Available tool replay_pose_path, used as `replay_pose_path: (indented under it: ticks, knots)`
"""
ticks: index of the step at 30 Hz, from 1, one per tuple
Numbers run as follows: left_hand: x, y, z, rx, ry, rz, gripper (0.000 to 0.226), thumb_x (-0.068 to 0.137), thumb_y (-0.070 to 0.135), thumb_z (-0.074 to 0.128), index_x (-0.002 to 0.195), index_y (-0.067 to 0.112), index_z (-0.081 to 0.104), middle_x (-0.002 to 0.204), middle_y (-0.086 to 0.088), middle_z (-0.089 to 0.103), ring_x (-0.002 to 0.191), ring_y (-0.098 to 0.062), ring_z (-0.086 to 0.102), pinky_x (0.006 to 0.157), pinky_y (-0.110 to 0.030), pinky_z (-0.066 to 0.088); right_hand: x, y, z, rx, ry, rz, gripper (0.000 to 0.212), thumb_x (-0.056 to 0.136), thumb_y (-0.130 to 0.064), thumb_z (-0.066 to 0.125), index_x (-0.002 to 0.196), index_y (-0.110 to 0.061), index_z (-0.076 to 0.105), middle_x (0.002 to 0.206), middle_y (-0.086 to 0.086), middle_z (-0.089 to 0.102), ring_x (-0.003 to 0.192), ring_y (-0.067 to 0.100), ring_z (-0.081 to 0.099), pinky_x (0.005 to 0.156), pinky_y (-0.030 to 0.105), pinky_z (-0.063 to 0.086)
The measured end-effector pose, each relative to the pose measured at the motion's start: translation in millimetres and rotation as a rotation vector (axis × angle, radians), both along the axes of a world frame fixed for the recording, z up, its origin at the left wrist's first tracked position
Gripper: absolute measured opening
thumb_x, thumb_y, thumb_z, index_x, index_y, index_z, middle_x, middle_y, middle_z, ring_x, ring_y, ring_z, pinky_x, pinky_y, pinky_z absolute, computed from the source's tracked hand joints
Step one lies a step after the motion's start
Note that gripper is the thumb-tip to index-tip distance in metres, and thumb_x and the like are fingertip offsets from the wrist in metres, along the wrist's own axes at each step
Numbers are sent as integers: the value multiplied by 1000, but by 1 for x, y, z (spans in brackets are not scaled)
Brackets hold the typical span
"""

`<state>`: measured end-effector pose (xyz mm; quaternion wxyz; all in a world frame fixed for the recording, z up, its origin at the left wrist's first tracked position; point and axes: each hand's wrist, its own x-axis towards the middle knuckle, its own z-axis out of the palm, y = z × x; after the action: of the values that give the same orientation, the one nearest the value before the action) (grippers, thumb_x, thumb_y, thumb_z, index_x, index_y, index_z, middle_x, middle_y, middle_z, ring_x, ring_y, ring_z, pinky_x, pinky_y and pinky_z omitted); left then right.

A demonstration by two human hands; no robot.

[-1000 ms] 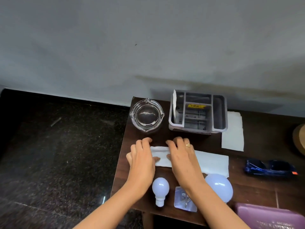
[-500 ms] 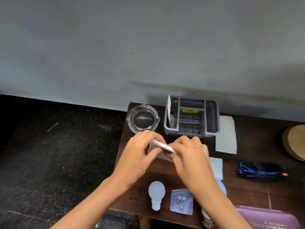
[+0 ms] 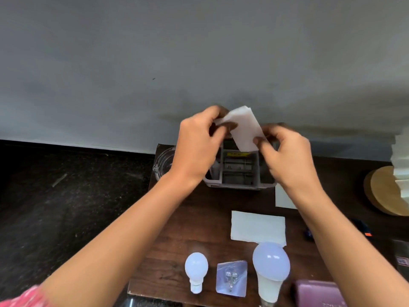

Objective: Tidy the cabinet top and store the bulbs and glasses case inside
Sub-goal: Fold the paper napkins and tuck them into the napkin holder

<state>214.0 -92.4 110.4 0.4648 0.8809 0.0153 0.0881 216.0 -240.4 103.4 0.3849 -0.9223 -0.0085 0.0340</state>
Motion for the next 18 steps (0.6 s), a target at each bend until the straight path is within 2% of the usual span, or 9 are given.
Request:
replay_pose_path:
  ticks: [2,3,5,9,15,18]
  knots:
    - [10,-1,2,20,-31,2,5,81,5,65,87,4,65,76,-4,69,72,-21,65,69,-30,53,10,-4,-1,-19,-29,3,21,86,-8,57,105,-8,65,106,14,64,97,31,58,88,42,47]
    - [13,-2,3,53,-53,-8,6,81,7,66,86,4,65,75,-2,66,70,-18,62,67,-24,51,13,-5,-1,-22,-28,11,22,86,-7,57,106,-7,65,107,14,63,97,30,57,86,37,47]
    - [16,-2,3,132,-85,-37,9,81,10,67,86,3,65,75,2,62,67,-10,53,63,-11,41,18,-5,-6,-18,-1,23,22,86,-6,56,107,-7,64,107,15,64,99,30,56,85,36,45]
    - [15,-1,-5,214,-87,-63,10,81,11,66,86,2,65,78,-11,66,68,-19,53,62,-24,38,21,-1,-18,0,74,24,18,85,-13,59,102,-12,65,101,15,65,100,32,55,86,39,46]
    - [11,-3,-19,299,-30,-129,8,83,8,63,90,5,63,84,-11,65,76,-28,59,65,-31,41,21,0,-31,-34,-1,47,13,81,-14,64,93,-9,68,94,14,65,92,35,56,82,47,47]
    - [8,-4,-25,327,11,-155,8,85,9,61,91,6,62,85,-11,64,76,-31,59,65,-36,46,22,-1,-35,-58,-11,63,14,81,-15,64,94,-9,68,93,13,64,91,35,55,80,44,46]
